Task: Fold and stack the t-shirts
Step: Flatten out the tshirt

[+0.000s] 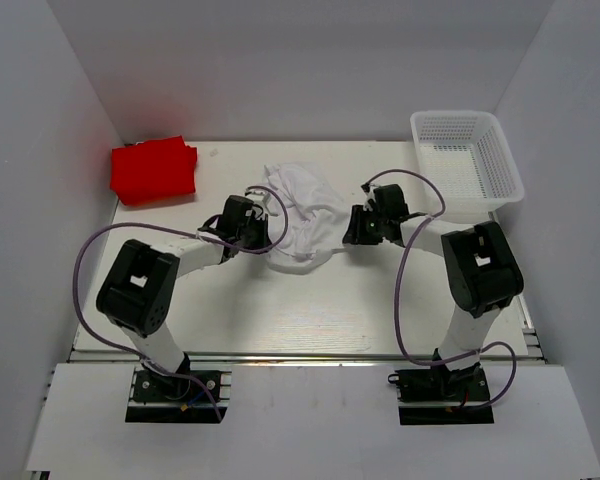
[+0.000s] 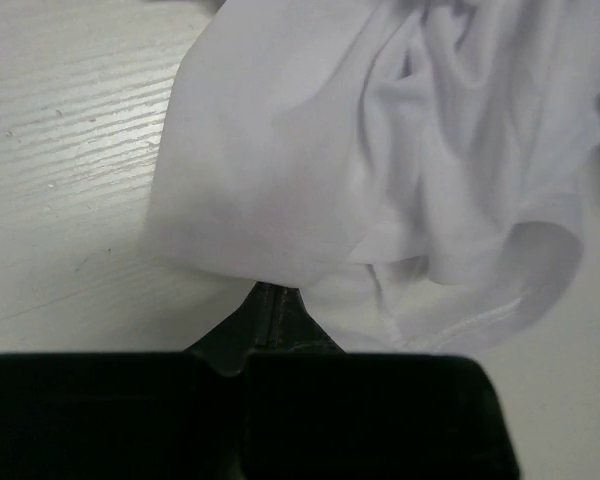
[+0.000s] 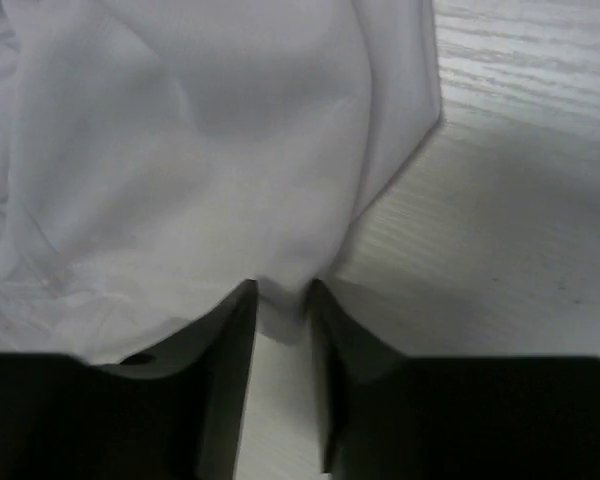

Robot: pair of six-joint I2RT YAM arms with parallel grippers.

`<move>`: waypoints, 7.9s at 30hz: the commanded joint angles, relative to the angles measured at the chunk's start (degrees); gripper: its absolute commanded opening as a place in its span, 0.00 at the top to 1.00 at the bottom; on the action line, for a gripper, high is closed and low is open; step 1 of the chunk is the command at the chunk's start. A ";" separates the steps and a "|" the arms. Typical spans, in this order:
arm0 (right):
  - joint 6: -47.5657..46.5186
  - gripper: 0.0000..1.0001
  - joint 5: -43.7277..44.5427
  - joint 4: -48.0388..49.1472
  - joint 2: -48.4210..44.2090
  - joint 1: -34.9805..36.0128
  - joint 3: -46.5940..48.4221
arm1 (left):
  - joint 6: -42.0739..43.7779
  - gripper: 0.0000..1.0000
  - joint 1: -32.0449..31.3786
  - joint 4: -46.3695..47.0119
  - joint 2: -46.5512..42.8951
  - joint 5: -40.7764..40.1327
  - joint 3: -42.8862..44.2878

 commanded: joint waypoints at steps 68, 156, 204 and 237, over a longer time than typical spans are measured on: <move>-12.68 1.00 24.10 1.63 -52.25 2.45 22.54 | 10.68 1.00 0.65 -13.50 -41.36 0.38 29.07; 24.15 0.49 32.28 -22.53 -35.73 -1.24 -28.23 | -22.81 1.00 -20.53 -30.89 -47.23 -23.21 -12.79; 2.10 1.00 66.91 -25.26 -68.06 -1.07 26.35 | -3.31 1.00 -19.48 -32.20 -61.92 -41.87 29.65; 4.09 1.00 62.16 -17.09 -58.24 -1.24 12.95 | -7.50 1.00 -19.65 -29.83 -48.06 -59.99 23.44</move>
